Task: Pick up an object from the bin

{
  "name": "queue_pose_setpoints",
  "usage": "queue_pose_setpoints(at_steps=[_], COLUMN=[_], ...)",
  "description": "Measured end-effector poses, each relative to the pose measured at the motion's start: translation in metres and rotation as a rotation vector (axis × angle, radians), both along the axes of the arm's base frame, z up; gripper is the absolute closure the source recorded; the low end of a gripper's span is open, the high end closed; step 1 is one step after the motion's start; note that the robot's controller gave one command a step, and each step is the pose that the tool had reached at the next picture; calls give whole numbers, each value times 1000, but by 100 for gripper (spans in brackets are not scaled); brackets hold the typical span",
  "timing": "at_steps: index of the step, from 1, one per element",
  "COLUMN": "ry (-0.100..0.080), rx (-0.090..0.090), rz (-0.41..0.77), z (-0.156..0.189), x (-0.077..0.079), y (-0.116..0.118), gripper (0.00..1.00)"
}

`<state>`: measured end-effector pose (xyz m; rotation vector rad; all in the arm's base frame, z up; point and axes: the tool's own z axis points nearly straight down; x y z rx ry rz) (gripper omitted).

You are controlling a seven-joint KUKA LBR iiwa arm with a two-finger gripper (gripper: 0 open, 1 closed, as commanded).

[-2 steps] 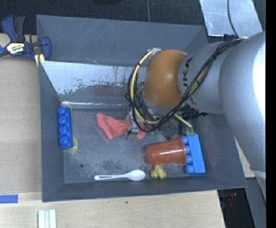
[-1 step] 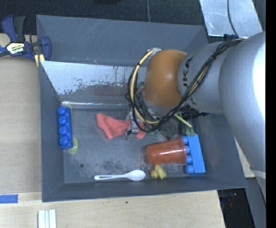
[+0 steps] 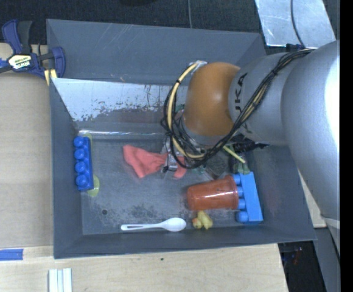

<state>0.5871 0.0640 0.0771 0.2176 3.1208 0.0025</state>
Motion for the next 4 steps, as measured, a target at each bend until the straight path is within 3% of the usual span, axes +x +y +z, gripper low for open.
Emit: queue_pose_setpoints(at_steps=[4], ry=[-6], rx=[1], rz=[0], z=[55], x=[1], y=[-1], gripper=[100])
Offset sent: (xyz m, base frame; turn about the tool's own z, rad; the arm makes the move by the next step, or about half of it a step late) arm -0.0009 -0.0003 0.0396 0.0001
